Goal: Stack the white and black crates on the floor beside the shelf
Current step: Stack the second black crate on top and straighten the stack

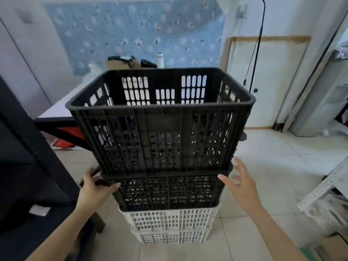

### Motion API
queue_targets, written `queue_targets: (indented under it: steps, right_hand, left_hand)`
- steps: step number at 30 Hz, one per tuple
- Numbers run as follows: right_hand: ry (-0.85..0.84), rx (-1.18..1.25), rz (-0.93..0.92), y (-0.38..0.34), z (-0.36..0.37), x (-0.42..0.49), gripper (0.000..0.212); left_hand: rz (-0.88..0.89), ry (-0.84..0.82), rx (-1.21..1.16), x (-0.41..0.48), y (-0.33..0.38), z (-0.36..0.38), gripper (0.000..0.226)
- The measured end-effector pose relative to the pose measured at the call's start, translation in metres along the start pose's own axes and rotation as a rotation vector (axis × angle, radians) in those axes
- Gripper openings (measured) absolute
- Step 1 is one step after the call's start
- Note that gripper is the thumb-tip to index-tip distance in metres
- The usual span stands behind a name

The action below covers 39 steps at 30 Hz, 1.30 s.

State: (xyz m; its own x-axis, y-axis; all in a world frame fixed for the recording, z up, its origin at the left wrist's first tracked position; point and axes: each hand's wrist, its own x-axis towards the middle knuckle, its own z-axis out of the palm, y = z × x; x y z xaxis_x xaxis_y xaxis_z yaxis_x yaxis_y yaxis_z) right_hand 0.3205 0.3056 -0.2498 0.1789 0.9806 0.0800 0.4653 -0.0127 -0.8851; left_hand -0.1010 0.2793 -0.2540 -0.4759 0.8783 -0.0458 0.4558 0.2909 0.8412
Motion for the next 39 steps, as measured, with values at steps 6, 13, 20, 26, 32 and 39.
queue_targets:
  steps: [6,13,20,26,32,39]
  right_hand:
    - [-0.040,-0.117,0.067,-0.018,0.001,0.024,0.081]
    - [-0.059,-0.146,0.175,0.006,0.019,0.044,0.053]
    - [-0.001,-0.143,0.192,0.012,0.020,0.051,0.065]
    - [0.045,-0.133,0.203,0.012,0.023,0.051,0.067]
    - [0.078,-0.081,0.193,0.009,0.029,0.059,0.055]
    - [0.070,-0.093,0.193,0.004,0.047,0.091,0.051]
  left_hand:
    - [-0.029,-0.140,0.185,0.016,0.036,-0.022,0.098]
    - [-0.060,-0.093,0.237,0.034,0.025,-0.013,0.067]
    - [-0.109,-0.155,0.116,0.055,0.017,-0.013,0.073]
    - [-0.096,-0.146,0.169,0.064,0.010,-0.017,0.049]
    - [-0.078,-0.137,0.128,0.076,0.011,-0.012,0.047]
    - [-0.065,-0.149,0.066,0.119,0.014,-0.004,0.043]
